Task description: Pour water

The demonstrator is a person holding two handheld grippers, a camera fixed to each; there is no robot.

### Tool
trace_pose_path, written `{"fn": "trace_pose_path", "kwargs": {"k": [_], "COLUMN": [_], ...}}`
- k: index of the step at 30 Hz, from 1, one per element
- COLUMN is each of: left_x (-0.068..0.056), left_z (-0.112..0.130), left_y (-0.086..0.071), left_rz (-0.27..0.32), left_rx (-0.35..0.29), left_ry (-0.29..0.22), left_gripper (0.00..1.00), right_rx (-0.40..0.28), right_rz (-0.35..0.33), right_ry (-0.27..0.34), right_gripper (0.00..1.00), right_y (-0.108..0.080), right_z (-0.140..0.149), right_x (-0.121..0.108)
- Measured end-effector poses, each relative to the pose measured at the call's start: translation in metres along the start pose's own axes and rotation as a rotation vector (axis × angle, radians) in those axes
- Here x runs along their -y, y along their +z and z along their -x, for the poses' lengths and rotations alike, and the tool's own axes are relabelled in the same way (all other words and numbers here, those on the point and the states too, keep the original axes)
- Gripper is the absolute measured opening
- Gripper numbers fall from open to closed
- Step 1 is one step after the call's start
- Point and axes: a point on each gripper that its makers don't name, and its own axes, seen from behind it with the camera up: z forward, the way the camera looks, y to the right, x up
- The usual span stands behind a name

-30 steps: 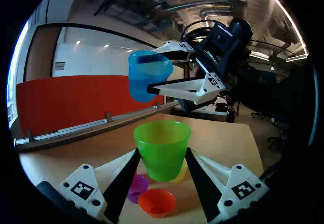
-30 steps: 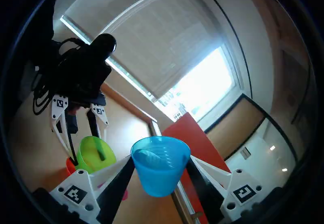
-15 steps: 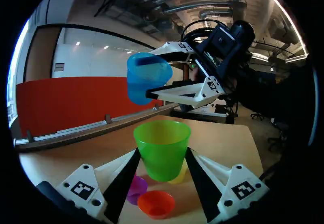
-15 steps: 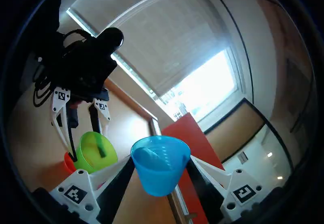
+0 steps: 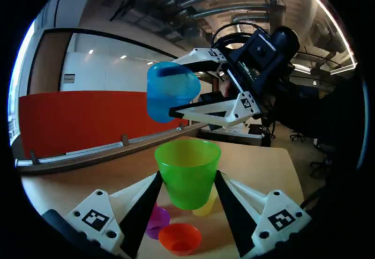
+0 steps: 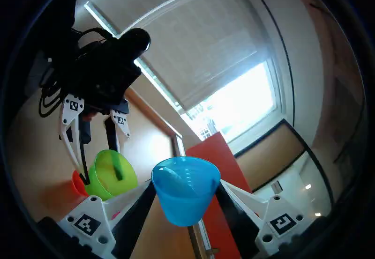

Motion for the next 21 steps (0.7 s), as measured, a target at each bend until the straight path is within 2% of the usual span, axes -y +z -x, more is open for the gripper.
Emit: {"fn": "trace_pose_path", "kwargs": {"k": [21], "left_x": [-0.0001], "left_z": [-0.0043], "left_y": [0.0020], "left_rz": [-0.002], "left_rx": [-0.009], "left_ry": [0.005], "left_gripper": [0.79], "right_rx": [0.019], "right_rz": [0.006], "right_ry": [-0.080], "right_gripper": [0.89], "right_y": [-0.0006], "right_z": [-0.0010], "right_x": [-0.0055]}}
